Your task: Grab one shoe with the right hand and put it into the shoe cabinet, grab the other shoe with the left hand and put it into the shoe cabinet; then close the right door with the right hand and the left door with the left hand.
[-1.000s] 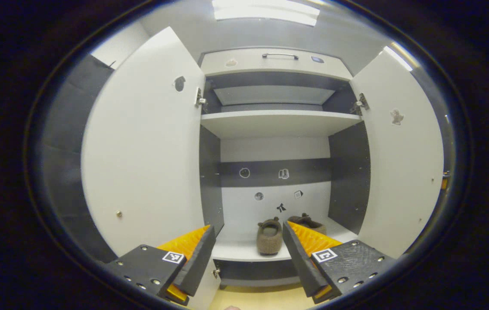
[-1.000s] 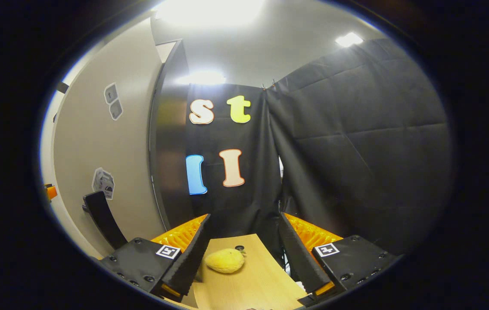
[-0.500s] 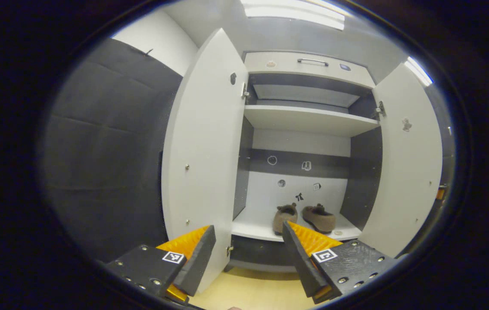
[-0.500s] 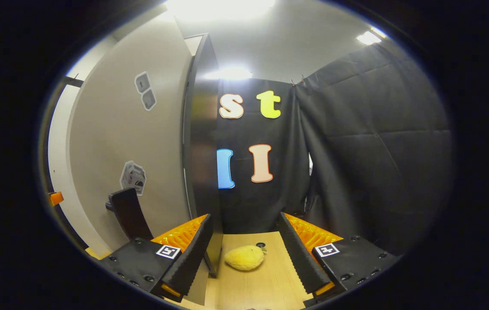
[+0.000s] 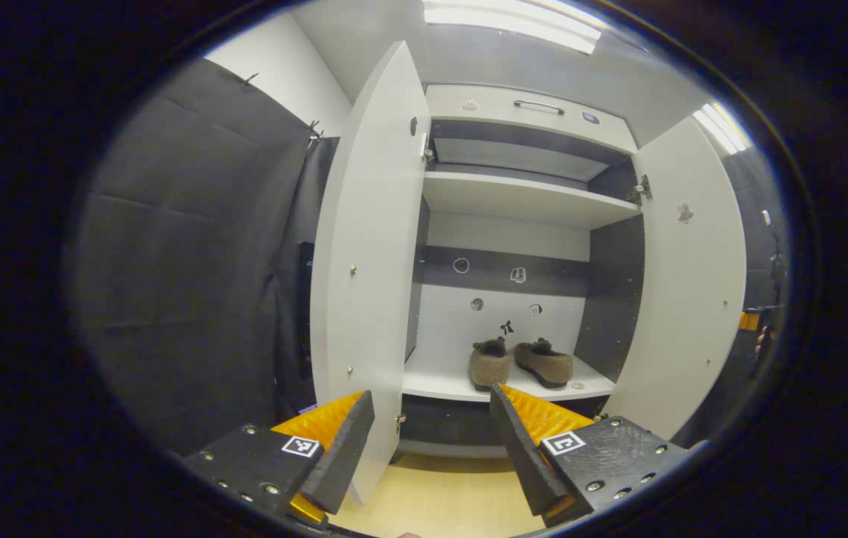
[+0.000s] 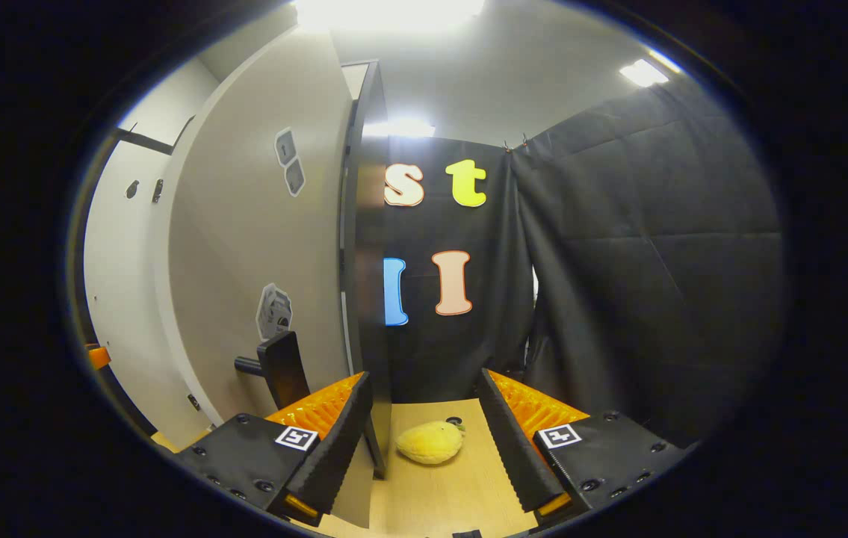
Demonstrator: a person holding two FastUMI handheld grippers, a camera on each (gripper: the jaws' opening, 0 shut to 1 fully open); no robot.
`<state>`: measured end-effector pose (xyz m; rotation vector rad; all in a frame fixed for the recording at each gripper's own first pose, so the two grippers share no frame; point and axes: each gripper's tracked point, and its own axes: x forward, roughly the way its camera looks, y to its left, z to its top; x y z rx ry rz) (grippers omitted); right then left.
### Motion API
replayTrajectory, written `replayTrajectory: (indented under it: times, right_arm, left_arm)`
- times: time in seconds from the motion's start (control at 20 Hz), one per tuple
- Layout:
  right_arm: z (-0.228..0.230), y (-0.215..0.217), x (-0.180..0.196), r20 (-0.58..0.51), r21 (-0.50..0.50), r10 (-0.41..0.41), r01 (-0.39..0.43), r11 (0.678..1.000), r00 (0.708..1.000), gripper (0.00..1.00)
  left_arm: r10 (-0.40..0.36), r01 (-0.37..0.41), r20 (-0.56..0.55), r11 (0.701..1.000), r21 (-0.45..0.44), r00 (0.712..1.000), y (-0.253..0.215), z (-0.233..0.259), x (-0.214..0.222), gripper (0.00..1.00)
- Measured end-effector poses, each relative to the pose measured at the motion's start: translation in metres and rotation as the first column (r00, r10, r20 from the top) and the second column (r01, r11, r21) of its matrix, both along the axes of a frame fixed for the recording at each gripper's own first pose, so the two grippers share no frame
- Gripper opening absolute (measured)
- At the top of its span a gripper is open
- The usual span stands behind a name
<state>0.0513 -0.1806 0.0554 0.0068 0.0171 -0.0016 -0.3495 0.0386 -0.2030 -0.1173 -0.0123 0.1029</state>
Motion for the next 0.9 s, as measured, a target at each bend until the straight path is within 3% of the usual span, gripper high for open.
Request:
replayTrajectory:
  times: [0.1, 0.3, 0.35, 0.75, 0.9]
  right_arm:
    - [-0.001, 0.01, -0.004, 0.001, 0.003, -0.007, 0.007, 1.0, 1.0, 0.92]
    - [0.002, 0.058, -0.003, 0.012, -0.005, 0.061, -0.061, 0.998, 0.998, 0.87]
    - [0.001, 0.072, -0.002, 0.015, -0.009, 0.084, -0.084, 0.996, 0.996, 0.91]
    - [-0.012, 0.176, 0.019, -0.011, 0.052, 0.222, -0.221, 0.974, 0.975, 0.93]
    - [-0.025, 0.188, 0.02, -0.04, 0.122, 0.226, -0.22, 0.968, 0.973, 0.93]
  left_arm:
    - [-0.003, 0.003, 0.016, 1.0, -0.02, 1.0, 0.011, 0.0, -0.005, 0.95]
    - [0.018, -0.018, 0.035, 1.0, -0.024, 0.999, 0.034, 0.002, -0.019, 0.91]
    - [0.034, -0.033, 0.041, 0.999, -0.018, 0.999, 0.042, 0.002, -0.024, 0.91]
    - [0.207, -0.207, 0.019, 0.978, -0.011, 0.978, 0.143, -0.007, -0.074, 0.91]
    - [0.263, -0.263, 0.01, 0.965, -0.017, 0.965, 0.181, -0.011, -0.08, 0.91]
